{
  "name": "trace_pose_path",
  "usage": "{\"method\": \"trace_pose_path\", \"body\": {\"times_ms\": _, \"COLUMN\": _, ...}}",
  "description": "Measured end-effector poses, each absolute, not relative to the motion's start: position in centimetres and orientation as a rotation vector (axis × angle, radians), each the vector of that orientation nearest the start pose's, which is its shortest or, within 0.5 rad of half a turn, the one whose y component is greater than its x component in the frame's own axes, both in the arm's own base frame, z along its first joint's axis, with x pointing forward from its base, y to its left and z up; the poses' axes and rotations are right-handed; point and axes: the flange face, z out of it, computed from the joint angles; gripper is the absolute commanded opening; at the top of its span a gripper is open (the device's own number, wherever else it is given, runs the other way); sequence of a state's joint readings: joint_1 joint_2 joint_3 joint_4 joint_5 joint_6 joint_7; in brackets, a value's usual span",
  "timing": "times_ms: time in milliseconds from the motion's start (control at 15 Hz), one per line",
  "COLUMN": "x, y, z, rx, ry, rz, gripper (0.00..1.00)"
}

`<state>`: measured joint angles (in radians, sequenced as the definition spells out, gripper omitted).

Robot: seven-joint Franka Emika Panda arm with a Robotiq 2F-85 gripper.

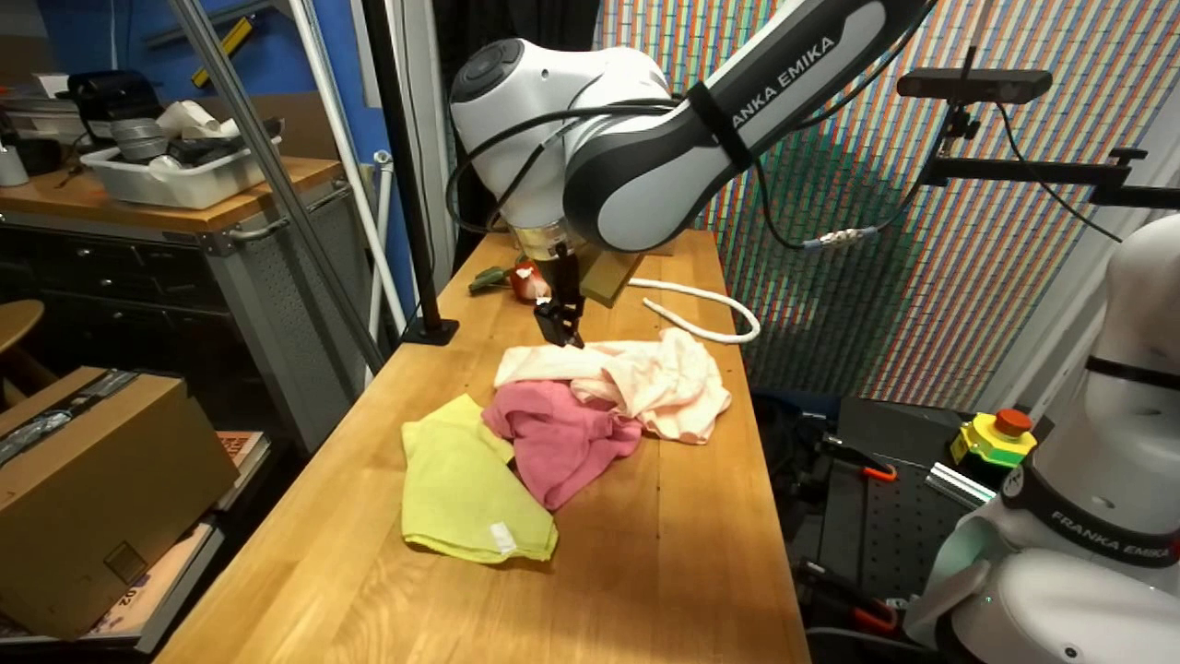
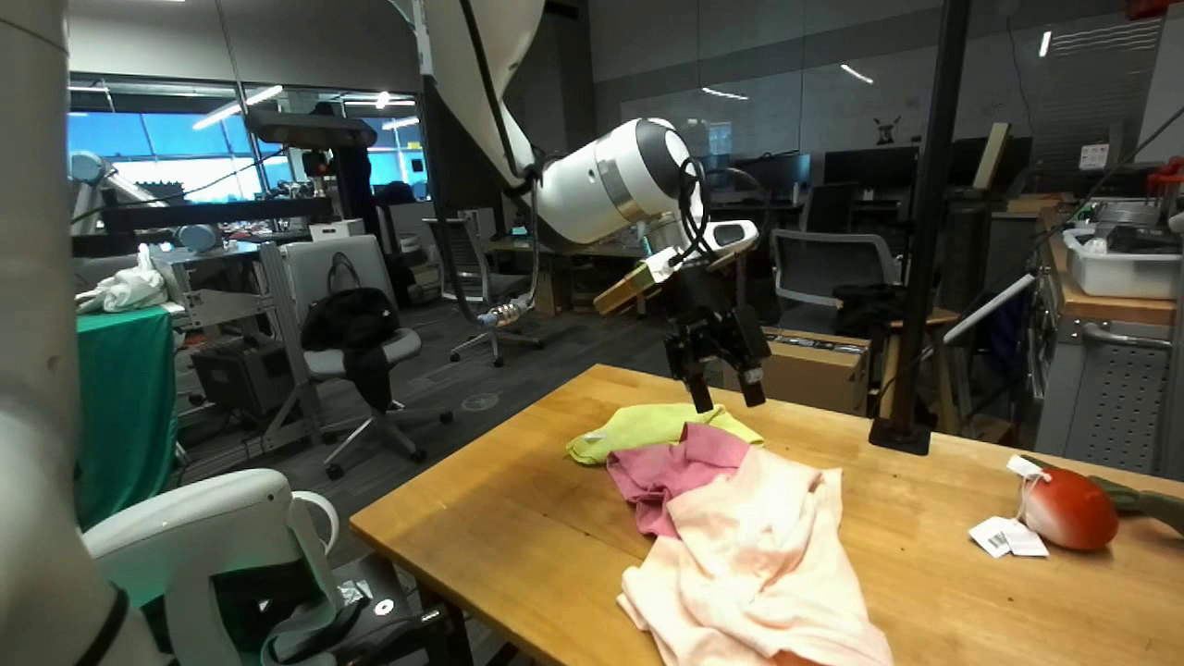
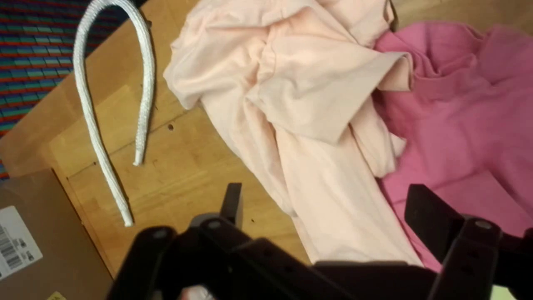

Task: Move the white rope and radish to the right, move the peach shirt forwards, move the yellow towel and pink shirt to the left

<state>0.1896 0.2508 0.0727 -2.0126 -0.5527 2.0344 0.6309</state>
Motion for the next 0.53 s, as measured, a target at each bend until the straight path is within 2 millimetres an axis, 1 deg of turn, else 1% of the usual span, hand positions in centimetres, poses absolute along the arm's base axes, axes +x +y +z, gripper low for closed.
{"method": "trace_pose_path", "body": {"times_ms": 267, "x": 56.8, "y": 15.9, "z": 33.0, "rx": -3.504, "ry": -0.012, "rz": -0.127, "gripper": 1.00}}
{"method": "trace_pose_path", "body": {"times_ms": 533, "x": 57.0, "y": 18.7, "z": 32.8, "rx": -3.373, "ry": -0.173, "rz": -0.171, "gripper": 1.00}}
